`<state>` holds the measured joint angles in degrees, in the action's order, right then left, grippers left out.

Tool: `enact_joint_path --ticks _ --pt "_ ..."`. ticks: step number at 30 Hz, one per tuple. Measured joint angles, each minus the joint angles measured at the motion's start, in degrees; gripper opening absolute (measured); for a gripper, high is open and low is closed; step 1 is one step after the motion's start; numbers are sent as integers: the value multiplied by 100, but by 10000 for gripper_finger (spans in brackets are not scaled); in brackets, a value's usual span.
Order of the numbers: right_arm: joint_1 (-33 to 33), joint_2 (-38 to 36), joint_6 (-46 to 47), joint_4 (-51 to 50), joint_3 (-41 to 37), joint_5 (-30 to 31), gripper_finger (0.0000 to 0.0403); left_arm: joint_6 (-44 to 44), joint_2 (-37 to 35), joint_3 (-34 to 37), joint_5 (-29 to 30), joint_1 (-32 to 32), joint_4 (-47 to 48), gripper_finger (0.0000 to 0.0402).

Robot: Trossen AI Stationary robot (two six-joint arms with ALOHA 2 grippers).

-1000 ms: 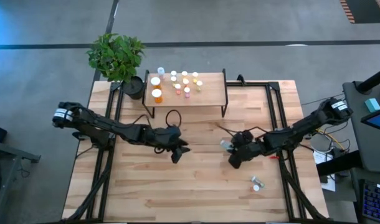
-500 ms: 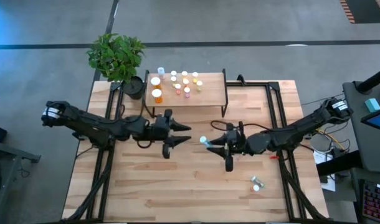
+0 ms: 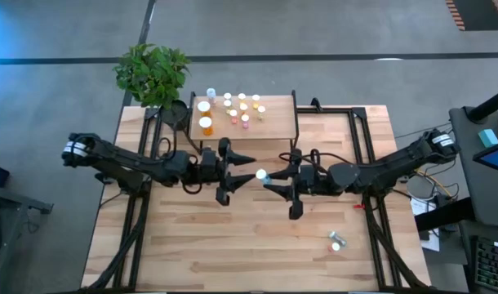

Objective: Pick and place medicine bottles onto shelf by color
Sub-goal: Put the blue pill bottle on the shelf

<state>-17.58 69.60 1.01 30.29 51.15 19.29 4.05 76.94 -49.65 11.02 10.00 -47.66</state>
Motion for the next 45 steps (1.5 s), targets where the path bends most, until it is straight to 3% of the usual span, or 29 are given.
enact_joint_path --ticks 7,16,23,37,45 --pt "43 380 -609 -25 549 17 95 43 391 -542 -862 6 29 253" --pt "40 532 -874 -1128 1150 17 101 -42 348 -848 -888 0 22 255" --pt "208 334 -706 -1451 1150 18 98 -51 321 -894 -715 -2 774 234" --pt "338 206 -799 -1544 1069 -24 100 -334 318 -894 -447 -2 765 169" --pt "414 122 -859 -1674 1032 -27 101 -636 296 -883 -208 -3 802 159"
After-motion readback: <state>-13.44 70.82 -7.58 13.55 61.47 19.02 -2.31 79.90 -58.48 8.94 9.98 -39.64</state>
